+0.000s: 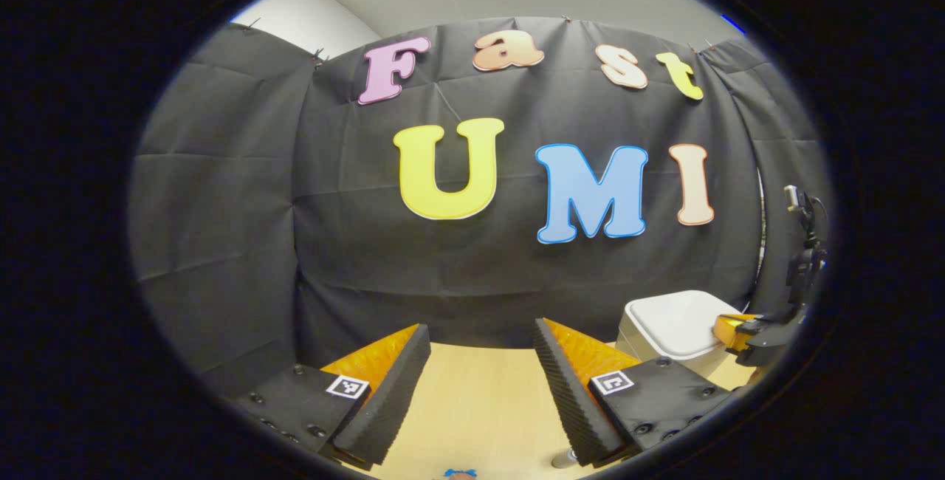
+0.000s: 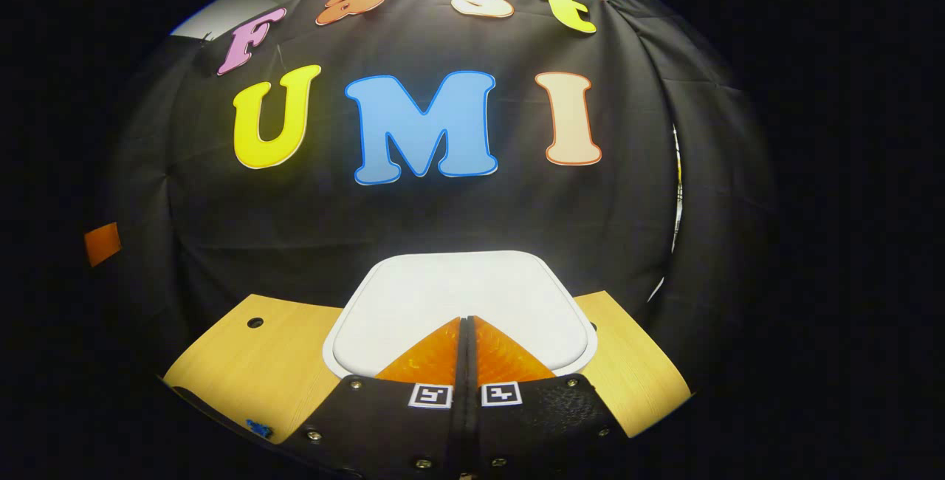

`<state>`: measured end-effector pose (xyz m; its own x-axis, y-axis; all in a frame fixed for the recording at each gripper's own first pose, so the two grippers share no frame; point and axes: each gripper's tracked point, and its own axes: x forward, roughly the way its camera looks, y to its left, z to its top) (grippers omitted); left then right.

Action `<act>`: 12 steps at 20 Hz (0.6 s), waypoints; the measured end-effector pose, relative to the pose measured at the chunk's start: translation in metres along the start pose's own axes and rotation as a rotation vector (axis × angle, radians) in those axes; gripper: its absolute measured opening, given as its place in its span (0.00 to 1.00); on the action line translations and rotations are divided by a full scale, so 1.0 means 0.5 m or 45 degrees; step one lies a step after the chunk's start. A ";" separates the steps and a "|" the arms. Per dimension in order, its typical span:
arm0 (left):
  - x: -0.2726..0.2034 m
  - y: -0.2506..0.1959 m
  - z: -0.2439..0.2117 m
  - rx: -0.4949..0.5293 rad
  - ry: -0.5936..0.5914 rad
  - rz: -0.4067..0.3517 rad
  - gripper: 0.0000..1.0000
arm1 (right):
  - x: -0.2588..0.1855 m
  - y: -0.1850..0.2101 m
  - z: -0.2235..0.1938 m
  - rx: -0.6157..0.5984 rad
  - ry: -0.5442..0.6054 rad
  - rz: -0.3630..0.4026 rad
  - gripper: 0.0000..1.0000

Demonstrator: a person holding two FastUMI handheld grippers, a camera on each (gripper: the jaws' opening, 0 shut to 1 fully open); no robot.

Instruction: Press the lid of the desktop garbage bin to open it, pick up the crumpled paper on the desktop and throw it into the bin, then pick up the pop can on the desktop and drop it into the bin, and finally close the garbage bin lid.

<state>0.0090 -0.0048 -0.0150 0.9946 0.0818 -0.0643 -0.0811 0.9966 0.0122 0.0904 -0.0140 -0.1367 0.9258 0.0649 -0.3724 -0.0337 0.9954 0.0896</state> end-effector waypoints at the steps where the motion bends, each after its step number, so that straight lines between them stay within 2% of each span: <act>1: 0.002 -0.003 -0.001 -0.001 0.003 -0.003 1.00 | 0.000 0.001 -0.001 -0.006 -0.001 0.000 0.00; 9: 0.006 -0.018 -0.006 -0.014 0.012 -0.027 1.00 | -0.005 -0.002 -0.017 -0.041 0.027 0.015 0.00; 12: -0.001 -0.015 -0.005 -0.015 0.013 -0.022 1.00 | -0.012 -0.001 -0.002 -0.072 -0.012 0.017 0.01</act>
<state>0.0089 -0.0122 -0.0177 0.9951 0.0642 -0.0746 -0.0645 0.9979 -0.0008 0.0845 -0.0149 -0.1356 0.9287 0.0781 -0.3626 -0.0673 0.9968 0.0424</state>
